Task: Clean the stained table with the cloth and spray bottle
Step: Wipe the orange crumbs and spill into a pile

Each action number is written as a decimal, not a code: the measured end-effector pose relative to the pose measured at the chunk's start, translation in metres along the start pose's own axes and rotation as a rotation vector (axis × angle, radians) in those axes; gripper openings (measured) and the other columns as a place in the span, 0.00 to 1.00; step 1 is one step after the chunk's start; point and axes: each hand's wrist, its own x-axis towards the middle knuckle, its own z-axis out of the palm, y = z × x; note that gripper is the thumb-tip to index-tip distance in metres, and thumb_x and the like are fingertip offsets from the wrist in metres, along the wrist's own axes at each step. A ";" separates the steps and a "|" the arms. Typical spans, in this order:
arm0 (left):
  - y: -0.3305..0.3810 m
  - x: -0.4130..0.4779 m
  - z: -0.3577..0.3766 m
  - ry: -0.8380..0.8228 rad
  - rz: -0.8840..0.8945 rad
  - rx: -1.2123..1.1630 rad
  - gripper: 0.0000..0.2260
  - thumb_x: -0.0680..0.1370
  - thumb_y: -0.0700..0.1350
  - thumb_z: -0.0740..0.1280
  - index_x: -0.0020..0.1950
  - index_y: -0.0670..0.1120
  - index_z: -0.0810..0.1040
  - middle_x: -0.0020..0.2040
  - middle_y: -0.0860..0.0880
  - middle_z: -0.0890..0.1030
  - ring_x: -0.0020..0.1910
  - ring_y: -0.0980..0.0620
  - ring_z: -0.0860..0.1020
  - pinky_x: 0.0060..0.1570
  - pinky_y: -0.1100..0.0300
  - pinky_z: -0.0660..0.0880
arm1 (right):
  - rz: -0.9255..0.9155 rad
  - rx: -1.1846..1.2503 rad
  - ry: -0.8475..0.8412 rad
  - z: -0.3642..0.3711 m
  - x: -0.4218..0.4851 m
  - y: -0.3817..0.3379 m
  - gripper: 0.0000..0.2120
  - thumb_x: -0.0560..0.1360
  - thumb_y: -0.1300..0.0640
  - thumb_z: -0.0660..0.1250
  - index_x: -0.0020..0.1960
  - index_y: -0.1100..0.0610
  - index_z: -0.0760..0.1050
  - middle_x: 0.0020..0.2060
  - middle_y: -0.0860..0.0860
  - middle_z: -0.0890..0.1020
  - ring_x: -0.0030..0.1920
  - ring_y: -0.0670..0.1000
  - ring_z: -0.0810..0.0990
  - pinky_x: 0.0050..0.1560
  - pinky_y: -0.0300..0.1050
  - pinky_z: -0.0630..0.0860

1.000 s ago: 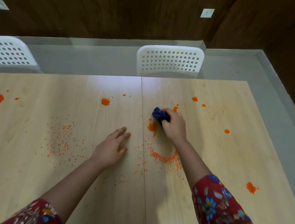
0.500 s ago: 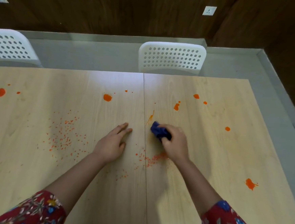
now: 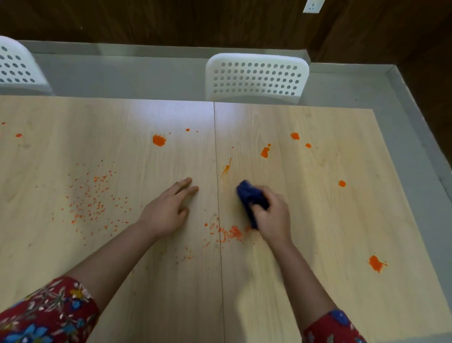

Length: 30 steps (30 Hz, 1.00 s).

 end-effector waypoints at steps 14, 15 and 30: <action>0.005 0.000 0.004 -0.023 -0.013 0.065 0.29 0.80 0.46 0.62 0.79 0.55 0.54 0.79 0.57 0.48 0.77 0.55 0.52 0.66 0.57 0.69 | -0.048 -0.214 0.040 0.029 -0.027 0.012 0.26 0.71 0.64 0.65 0.68 0.49 0.74 0.63 0.46 0.78 0.59 0.50 0.72 0.58 0.43 0.67; 0.008 -0.002 0.005 -0.025 -0.015 0.085 0.29 0.80 0.47 0.61 0.79 0.54 0.53 0.80 0.57 0.48 0.78 0.55 0.52 0.66 0.58 0.68 | -0.076 -0.176 0.056 0.029 -0.032 0.009 0.26 0.71 0.65 0.65 0.67 0.49 0.74 0.62 0.45 0.78 0.58 0.49 0.73 0.58 0.43 0.68; 0.021 -0.037 0.036 -0.004 0.150 0.224 0.31 0.80 0.61 0.54 0.79 0.55 0.45 0.80 0.56 0.44 0.78 0.53 0.47 0.75 0.56 0.49 | 0.400 -0.169 0.574 -0.021 -0.090 0.084 0.21 0.73 0.63 0.67 0.65 0.57 0.75 0.61 0.55 0.79 0.54 0.62 0.74 0.54 0.48 0.69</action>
